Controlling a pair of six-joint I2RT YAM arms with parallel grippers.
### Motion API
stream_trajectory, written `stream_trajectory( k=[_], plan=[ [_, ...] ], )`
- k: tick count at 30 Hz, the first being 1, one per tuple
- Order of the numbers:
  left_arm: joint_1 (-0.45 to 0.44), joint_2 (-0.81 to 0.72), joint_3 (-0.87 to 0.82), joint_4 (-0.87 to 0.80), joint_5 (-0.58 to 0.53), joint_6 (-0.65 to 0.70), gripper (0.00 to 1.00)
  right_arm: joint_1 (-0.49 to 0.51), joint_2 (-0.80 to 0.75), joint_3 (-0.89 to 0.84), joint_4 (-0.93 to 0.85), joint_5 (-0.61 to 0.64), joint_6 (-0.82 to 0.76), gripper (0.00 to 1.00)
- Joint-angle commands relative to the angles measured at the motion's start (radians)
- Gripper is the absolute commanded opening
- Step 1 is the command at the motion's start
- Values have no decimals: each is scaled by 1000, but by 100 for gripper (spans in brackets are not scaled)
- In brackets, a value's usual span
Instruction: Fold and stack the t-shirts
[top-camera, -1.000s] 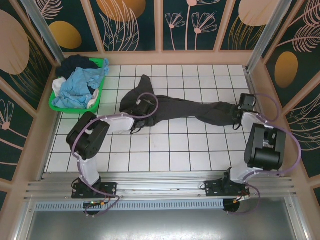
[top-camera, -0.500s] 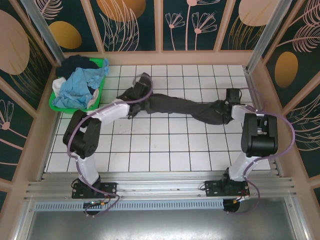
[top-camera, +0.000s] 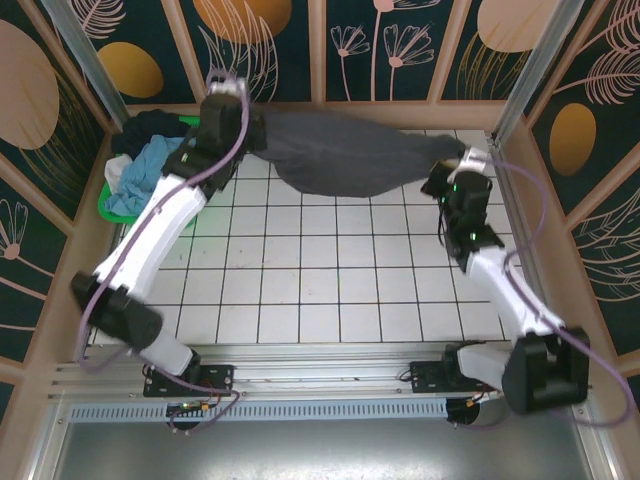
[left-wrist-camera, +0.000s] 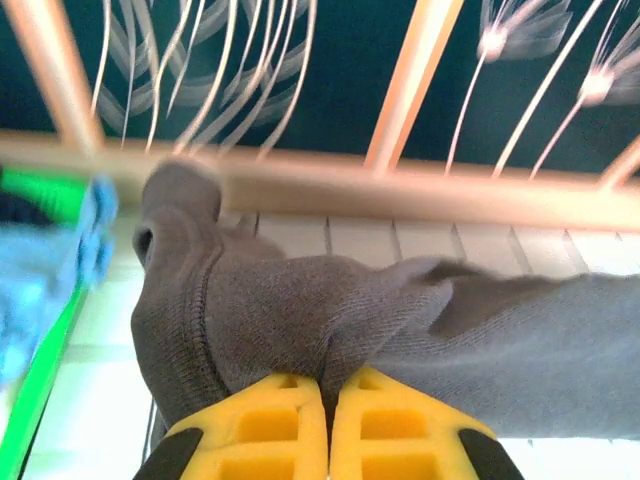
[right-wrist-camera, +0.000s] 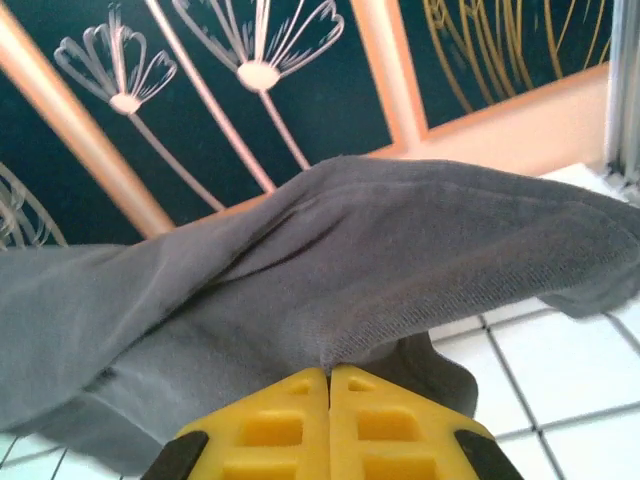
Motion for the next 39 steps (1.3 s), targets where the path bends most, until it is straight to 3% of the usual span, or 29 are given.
stream_trajectory(
  k=[1, 2, 4, 7, 11, 18, 24, 27, 29, 32, 36, 39],
  plan=[
    [1, 14, -255, 128, 19, -100, 27, -2, -1, -154, -101, -54, 159, 39],
    [1, 41, -289, 133, -5, -107, 33, -1, -9, -179, -152, -89, 213, 50],
    [2, 106, -281, 87, -68, -117, 34, -2, -27, -198, -239, -121, 261, 62],
    [3, 145, -268, 60, -123, -121, 50, -1, -91, -184, -362, -111, 262, 65],
    [2, 104, -305, 75, -94, -136, 70, -21, -131, -159, -388, -59, 236, 66],
    [-31, -58, -592, 167, 25, -208, 79, -173, 151, -17, -410, -61, 136, 67],
    [-32, 70, -705, 273, 61, -265, 80, -218, 365, 39, -284, -121, 101, 64],
    [-32, 143, -686, 299, 54, -267, 70, -219, 436, 75, -271, -180, 103, 57],
    [-31, 170, -656, 305, 57, -263, 49, -218, 443, 65, -242, -195, 113, 51],
    [-31, 170, -592, 279, 50, -240, 22, -224, 434, 71, -241, -154, 120, 28],
    [-31, 139, -475, 197, 11, -201, 7, -229, 407, 118, -289, -153, 99, 0],
    [-29, 112, -389, 145, -9, -175, 0, -229, 347, 130, -316, -167, 104, 0]
  ],
)
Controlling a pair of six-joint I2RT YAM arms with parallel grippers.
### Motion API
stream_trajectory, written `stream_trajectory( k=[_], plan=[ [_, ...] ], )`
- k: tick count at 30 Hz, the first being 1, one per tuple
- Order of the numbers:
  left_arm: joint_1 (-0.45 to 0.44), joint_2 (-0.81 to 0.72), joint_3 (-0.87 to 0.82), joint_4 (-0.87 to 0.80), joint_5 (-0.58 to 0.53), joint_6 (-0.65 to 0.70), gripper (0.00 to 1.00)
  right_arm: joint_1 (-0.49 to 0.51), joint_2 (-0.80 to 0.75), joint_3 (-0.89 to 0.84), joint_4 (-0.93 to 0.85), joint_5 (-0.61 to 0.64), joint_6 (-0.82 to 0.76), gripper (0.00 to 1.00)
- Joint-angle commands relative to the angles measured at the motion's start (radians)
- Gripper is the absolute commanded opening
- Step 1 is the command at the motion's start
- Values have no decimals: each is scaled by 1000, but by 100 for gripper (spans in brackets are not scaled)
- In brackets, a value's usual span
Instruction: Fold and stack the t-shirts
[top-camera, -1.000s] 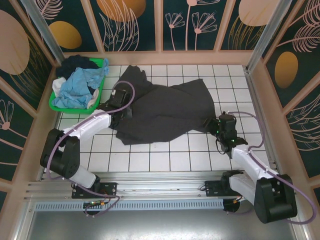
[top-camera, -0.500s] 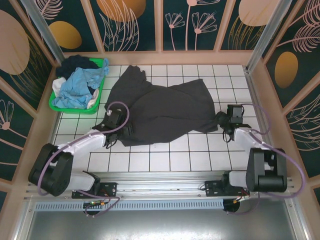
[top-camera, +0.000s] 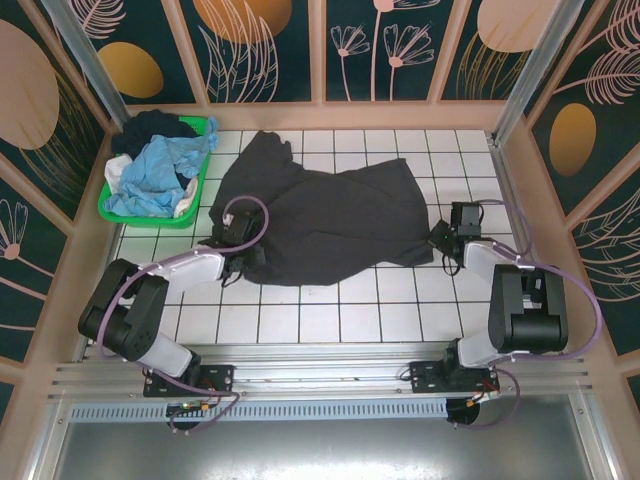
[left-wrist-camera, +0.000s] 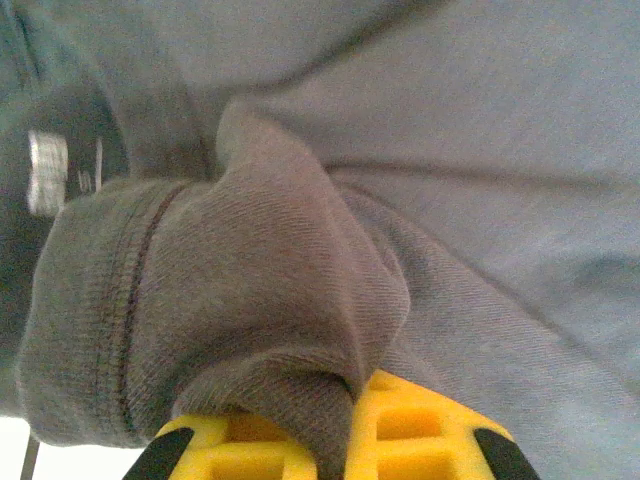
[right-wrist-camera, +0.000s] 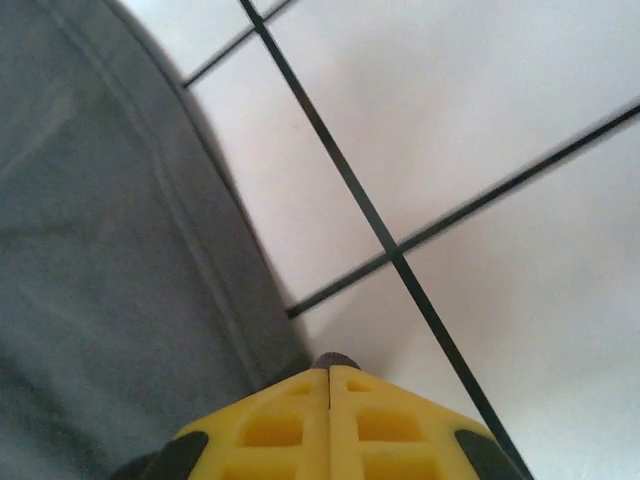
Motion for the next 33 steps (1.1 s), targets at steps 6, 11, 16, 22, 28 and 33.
stream_trajectory(
  k=[6, 11, 16, 22, 28, 33],
  plan=[
    [1, -54, 203, -80, -56, 70, 10, 16, -128, -25, -19, -29, 40, 19],
    [48, 127, 287, -75, -15, 84, 41, 37, -32, -51, 35, -62, 65, 30],
    [51, 130, 232, -56, -37, 61, 56, 68, 27, -31, 41, -58, 55, 46],
    [42, -38, -36, 99, 71, 38, 74, 70, 94, 4, 43, -21, 36, 38],
    [40, 153, 23, 75, 70, 64, 49, 73, 72, 21, 33, -13, 33, 1],
    [41, 87, 140, 2, 150, 124, 0, 74, -51, 41, -25, -7, 8, 0]
  ],
)
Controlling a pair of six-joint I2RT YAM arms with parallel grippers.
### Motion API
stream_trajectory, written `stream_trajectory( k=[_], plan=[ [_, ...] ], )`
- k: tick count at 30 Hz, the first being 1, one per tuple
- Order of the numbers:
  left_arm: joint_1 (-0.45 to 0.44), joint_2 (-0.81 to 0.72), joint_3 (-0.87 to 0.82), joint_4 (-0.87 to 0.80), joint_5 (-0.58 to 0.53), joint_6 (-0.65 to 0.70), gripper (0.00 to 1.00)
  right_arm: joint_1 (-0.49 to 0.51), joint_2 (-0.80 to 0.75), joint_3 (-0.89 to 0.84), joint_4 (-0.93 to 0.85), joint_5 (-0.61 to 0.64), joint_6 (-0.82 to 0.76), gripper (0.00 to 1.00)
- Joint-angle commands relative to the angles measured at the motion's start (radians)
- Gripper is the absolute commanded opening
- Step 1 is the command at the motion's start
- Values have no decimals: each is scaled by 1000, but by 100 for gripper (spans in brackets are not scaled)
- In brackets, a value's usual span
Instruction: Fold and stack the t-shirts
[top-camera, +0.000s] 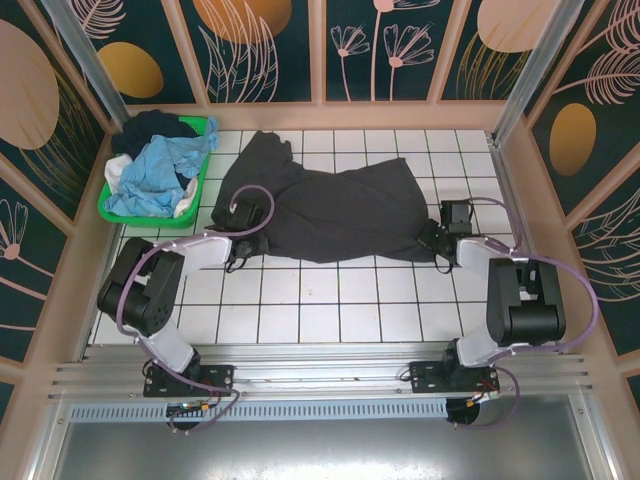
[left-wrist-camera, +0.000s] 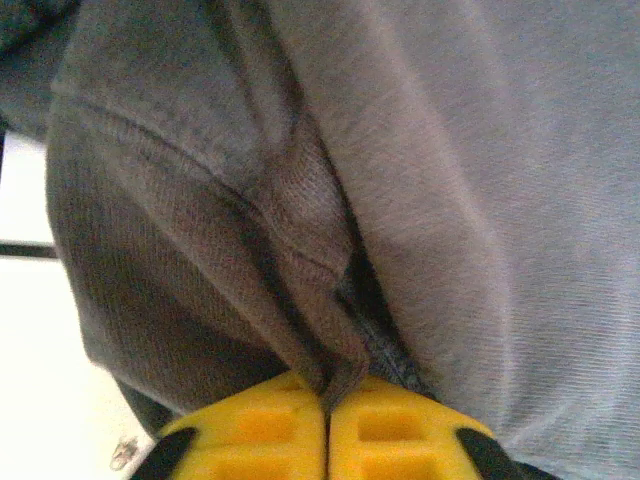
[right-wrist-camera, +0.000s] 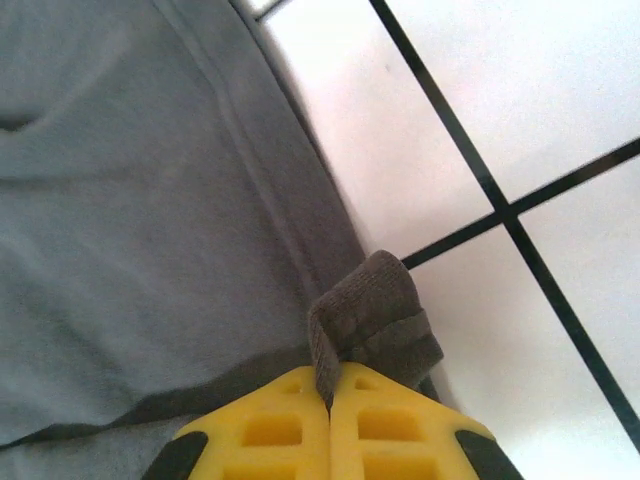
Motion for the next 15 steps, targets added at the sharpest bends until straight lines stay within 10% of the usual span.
stream_trajectory(
  k=[1, 7, 9, 15],
  plan=[
    [-4, -119, 132, -48, 65, 44, 0, 6, -108, 55, -43, 22, -26, 0],
    [-2, -109, 298, -120, -1, 70, 4, 2, -155, 80, -38, 31, -59, 0],
    [11, 33, 407, -168, 24, 86, 31, -3, -110, 100, -28, 26, -68, 0],
    [25, 313, 621, -274, -37, 75, 56, -2, 22, 130, 0, 7, -78, 0]
  ],
)
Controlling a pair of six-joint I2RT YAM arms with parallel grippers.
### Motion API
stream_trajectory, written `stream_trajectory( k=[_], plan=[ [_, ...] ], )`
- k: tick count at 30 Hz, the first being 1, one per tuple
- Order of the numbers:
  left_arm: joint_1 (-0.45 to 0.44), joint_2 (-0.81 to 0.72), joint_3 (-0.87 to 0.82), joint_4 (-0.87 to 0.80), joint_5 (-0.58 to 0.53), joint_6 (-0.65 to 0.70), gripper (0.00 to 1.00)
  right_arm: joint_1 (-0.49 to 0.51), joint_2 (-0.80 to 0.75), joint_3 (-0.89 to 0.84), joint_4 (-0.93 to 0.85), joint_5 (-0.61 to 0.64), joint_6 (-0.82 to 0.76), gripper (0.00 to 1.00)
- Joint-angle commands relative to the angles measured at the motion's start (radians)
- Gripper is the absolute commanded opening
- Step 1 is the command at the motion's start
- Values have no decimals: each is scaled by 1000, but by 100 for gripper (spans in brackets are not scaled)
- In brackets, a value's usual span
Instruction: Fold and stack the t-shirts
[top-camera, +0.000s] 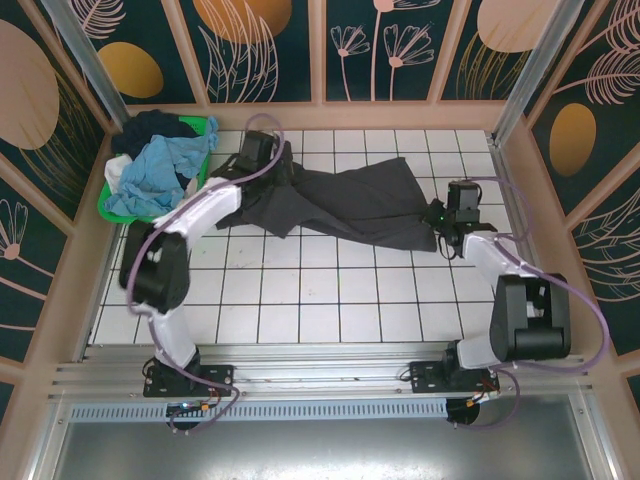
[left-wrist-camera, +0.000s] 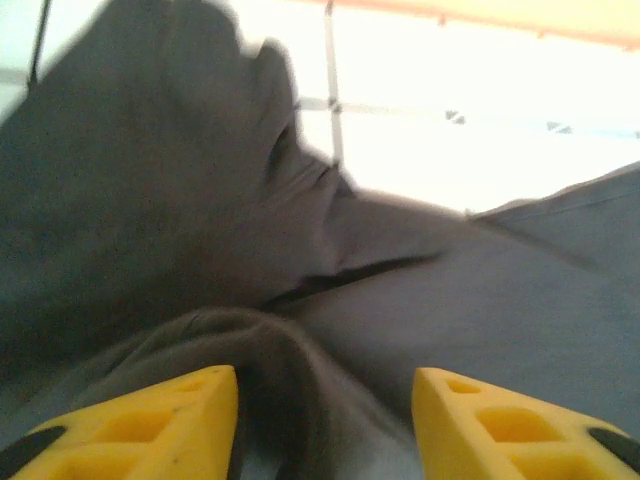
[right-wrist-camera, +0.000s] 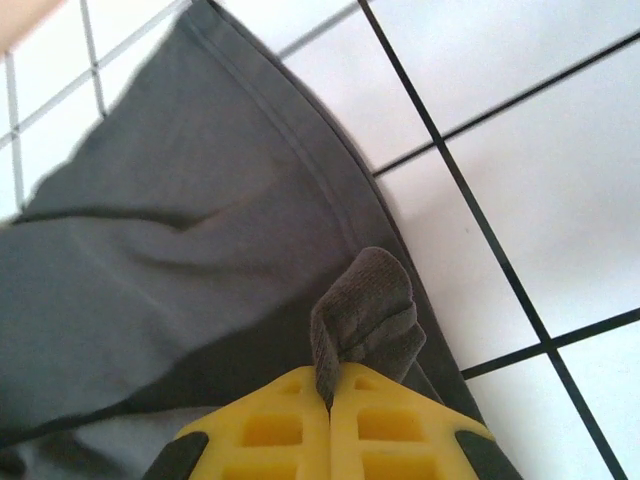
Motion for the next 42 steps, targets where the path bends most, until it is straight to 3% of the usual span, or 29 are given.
stream_trajectory(
  k=[1, 4, 8, 11, 15, 19, 23, 26, 33, 38, 40, 42],
  plan=[
    [9, 44, -3, -146, -52, 9, 72, -4, 42, 16, 24, 6, -25, 0],
    [9, -34, -116, -100, -58, -3, 82, -6, 47, -1, 26, 38, -37, 0],
    [9, -165, -298, -18, -110, -25, 88, -10, 37, -17, 28, 37, -43, 0],
    [24, -176, -343, -4, -168, -31, 88, -8, 10, -43, 40, 25, -38, 0],
    [74, -107, -306, -5, -166, -24, 85, -6, -16, -77, 57, 16, -38, 0],
    [88, -12, -237, 6, -113, -18, 76, -6, -21, -89, 55, 14, -41, 0],
    [88, 44, -197, 7, -73, -17, 57, -6, -62, -101, 30, 5, -39, 0],
    [89, 9, -220, 20, -74, -20, 38, -5, -120, -114, 19, 8, -45, 0],
    [89, -150, -292, 9, -71, -33, 9, -6, -223, -111, -47, 36, -64, 0],
    [88, -309, -370, 7, -45, -34, 18, -5, -276, -126, -60, 36, -64, 0],
    [88, -325, -396, 12, -31, -33, 23, -5, -278, -134, -53, 24, -61, 0],
    [88, -308, -418, 21, -21, -36, 22, -3, -270, -142, -43, 0, -52, 0]
  ],
)
